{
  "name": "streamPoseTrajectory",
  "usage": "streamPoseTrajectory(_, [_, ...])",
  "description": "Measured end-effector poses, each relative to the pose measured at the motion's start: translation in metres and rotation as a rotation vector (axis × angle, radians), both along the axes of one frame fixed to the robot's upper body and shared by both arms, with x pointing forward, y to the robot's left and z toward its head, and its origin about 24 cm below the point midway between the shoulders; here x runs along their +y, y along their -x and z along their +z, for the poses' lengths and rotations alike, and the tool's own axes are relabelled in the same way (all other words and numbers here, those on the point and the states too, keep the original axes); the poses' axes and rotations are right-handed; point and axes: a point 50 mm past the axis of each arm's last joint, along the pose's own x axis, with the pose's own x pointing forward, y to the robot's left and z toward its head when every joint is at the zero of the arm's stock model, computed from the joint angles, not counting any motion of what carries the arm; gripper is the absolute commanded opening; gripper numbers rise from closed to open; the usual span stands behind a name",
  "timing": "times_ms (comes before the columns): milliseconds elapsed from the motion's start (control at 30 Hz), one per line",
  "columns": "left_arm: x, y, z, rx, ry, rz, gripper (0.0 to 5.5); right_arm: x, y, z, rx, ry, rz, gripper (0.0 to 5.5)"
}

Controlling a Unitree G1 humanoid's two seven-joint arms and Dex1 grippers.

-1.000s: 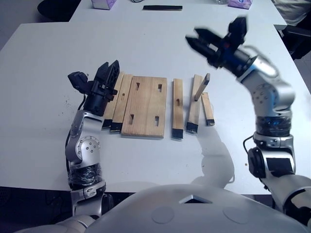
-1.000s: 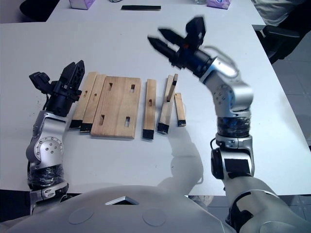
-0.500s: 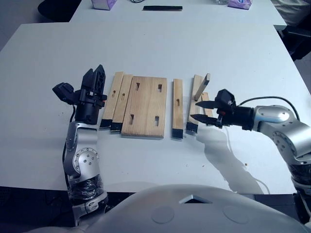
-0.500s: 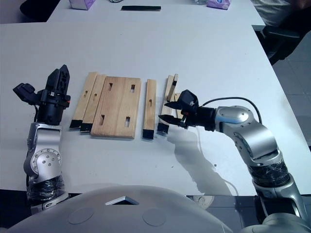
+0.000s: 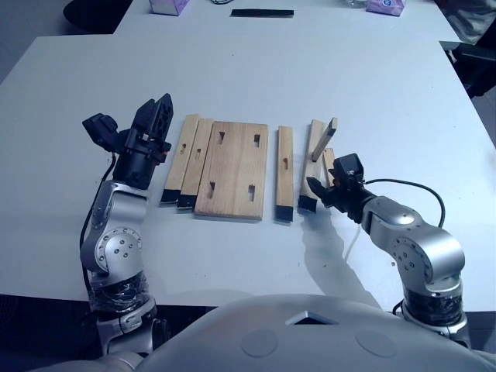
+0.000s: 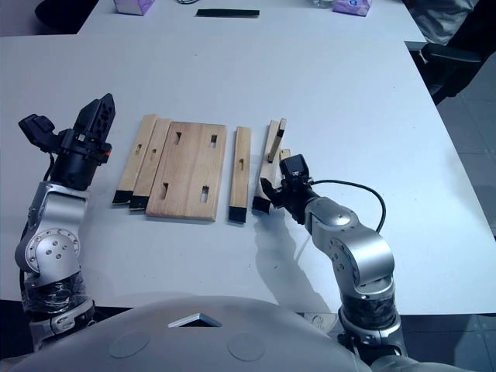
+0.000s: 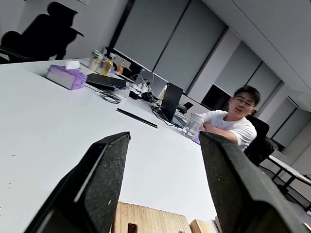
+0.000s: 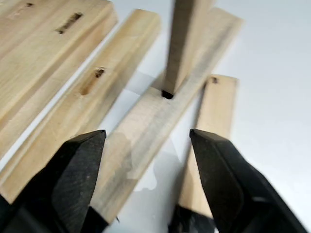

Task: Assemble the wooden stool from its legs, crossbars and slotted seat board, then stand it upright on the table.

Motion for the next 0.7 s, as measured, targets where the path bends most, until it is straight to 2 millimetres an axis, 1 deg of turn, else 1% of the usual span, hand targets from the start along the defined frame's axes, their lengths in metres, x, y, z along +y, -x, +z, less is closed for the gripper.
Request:
streamPoseTrajectory(133, [0.001,-0.001,-0.004,0.022,0.001,-0.003,2.61,0.000,0.005,-0.005,0.031,0.009,-0.015,3.17])
streamPoseTrajectory(233, [0.001,-0.003,-0.004,0.023,0.003,-0.006,2.61,0.001,0.005,-0.006,0.038,0.004,-0.018,3.17])
streamPoseTrajectory(467, [-0.003,-0.006,-0.003,0.021,0.003,-0.022,2.61,0.013,0.007,-0.004,0.036,-0.037,0.056,3.17])
streamPoseTrajectory(700, [-0.006,-0.015,-0.004,0.024,0.004,-0.064,2.61,0.020,0.004,-0.011,0.023,-0.020,0.037,3.17])
